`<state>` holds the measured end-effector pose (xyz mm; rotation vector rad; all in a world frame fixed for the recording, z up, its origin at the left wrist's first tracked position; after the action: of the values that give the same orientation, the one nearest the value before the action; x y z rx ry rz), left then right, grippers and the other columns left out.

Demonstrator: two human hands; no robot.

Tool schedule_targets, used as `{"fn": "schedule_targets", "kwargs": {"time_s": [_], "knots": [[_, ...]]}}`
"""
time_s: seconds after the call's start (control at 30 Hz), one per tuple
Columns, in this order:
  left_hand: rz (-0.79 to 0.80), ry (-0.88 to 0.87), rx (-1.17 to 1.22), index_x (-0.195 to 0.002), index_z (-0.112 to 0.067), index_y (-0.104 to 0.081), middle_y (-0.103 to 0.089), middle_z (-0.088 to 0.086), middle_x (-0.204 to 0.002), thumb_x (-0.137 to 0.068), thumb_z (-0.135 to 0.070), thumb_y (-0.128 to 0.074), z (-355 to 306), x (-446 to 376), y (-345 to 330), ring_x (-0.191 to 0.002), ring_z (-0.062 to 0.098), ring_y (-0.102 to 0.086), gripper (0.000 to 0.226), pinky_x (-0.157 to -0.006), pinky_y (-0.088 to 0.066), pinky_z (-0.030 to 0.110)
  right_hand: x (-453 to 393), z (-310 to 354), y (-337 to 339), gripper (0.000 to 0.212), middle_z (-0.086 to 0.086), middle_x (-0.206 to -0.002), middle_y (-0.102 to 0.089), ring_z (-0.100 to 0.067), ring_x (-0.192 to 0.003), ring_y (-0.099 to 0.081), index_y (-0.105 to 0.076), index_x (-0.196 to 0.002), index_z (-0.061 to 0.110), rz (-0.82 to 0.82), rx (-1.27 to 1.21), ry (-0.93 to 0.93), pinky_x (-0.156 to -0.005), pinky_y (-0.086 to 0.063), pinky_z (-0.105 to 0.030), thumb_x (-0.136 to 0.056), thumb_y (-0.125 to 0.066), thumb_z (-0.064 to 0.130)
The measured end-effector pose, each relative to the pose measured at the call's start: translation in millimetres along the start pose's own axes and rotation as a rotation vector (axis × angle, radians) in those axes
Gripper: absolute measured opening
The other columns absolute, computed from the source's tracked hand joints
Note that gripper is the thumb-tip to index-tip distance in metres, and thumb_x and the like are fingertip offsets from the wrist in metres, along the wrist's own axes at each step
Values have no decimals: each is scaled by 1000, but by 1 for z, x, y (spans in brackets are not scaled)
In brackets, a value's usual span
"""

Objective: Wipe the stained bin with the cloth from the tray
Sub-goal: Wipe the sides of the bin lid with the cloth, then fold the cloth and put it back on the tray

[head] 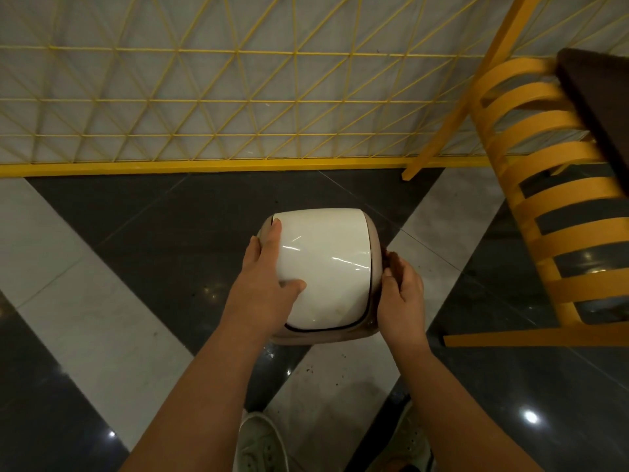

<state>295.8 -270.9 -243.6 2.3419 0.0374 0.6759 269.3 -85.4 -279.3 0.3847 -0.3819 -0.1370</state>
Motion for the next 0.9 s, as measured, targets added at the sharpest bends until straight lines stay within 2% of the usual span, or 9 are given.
{"fn": "schedule_targets", "kwargs": {"time_s": [0.13, 0.23, 0.3, 0.4, 0.47, 0.57, 0.63, 0.77, 0.9], "knots": [[15, 33, 58, -147, -49, 19, 32, -5, -158, -89, -24, -66, -5, 4, 0, -148, 29, -14, 106, -111, -34, 45, -6, 3, 7, 40, 7, -138, -48, -17, -130, -44, -43, -141, 25, 11, -87, -120, -109, -35, -40, -102, -40, 18], [-104, -13, 101, -150, -46, 12, 32, -7, -158, -87, -28, -69, -11, 7, 3, -151, 26, -4, 104, -113, -30, 45, -8, 8, 16, 41, 4, -142, -47, -19, -130, -44, -41, -141, 29, -69, -179, -154, -107, -37, -41, -100, -44, 22], [-253, -90, 112, -153, -40, -4, 16, -8, -162, -91, -27, -65, -20, 10, 6, -150, 22, -10, 89, -113, -29, 39, -4, 18, 20, 42, 5, -140, -47, -18, -129, -46, -43, -140, 34, -92, -193, -87, -106, -40, -42, -99, -47, 29], [-383, -197, 282, -139, -35, -46, -37, -7, -146, -95, -29, -57, -41, 16, 10, -126, 9, -48, 46, -106, -40, 27, 15, 45, 21, 40, 20, -131, -45, -8, -125, -46, -45, -136, 40, -48, -163, 122, -102, -44, -35, -97, -48, 38], [-222, -120, 583, -113, -44, -64, -58, -13, -122, -97, -40, -52, -57, 22, 5, -108, 6, -59, 21, -99, -48, 32, 33, 66, 18, 36, 23, -127, -45, -1, -121, -48, -46, -134, 40, 41, -176, 282, -98, -46, -24, -99, -43, 40], [83, -7, 1071, -82, -49, -74, -74, -5, -101, -96, -50, -48, -76, 36, -1, -108, 17, -66, 30, -98, -49, 40, 55, 83, 9, 41, 16, -143, -43, 7, -131, -38, -46, -139, 37, 245, -142, 465, -105, -35, -12, -101, -33, 40], [161, 38, 1275, -84, -35, -78, -77, -1, -98, -93, -52, -50, -79, 38, 0, -103, 17, -69, 34, -94, -51, 37, 60, 84, 6, 37, 20, -144, -44, 11, -131, -35, -46, -137, 41, 317, -125, 489, -107, -32, -12, -103, -36, 31], [157, 23, 1342, -85, -29, -80, -76, 5, -105, -87, -49, -56, -72, 36, -3, -104, 21, -70, 31, -96, -51, 41, 55, 77, 11, 47, 17, -133, -50, 2, -121, -50, -44, -135, 46, 311, -218, 369, -92, -48, -17, -97, -52, 19], [132, 66, 1328, -123, -17, -65, -71, 11, -117, -81, -37, -66, -60, 31, -11, -113, 27, -66, 47, -94, -51, 41, 48, 71, 8, 37, 19, -122, -56, 5, -110, -54, -54, -119, 46, 253, -130, 311, -83, -52, -14, -90, -63, 25]]}}
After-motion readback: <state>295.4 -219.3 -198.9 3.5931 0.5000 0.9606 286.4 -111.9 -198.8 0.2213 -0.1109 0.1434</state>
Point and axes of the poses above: each hand's wrist, its own x-axis away from the middle knuckle, its own y-axis out of the back of the hand, z = x × y, the point moved 1 cm from there along -x, towards the middle knuckle
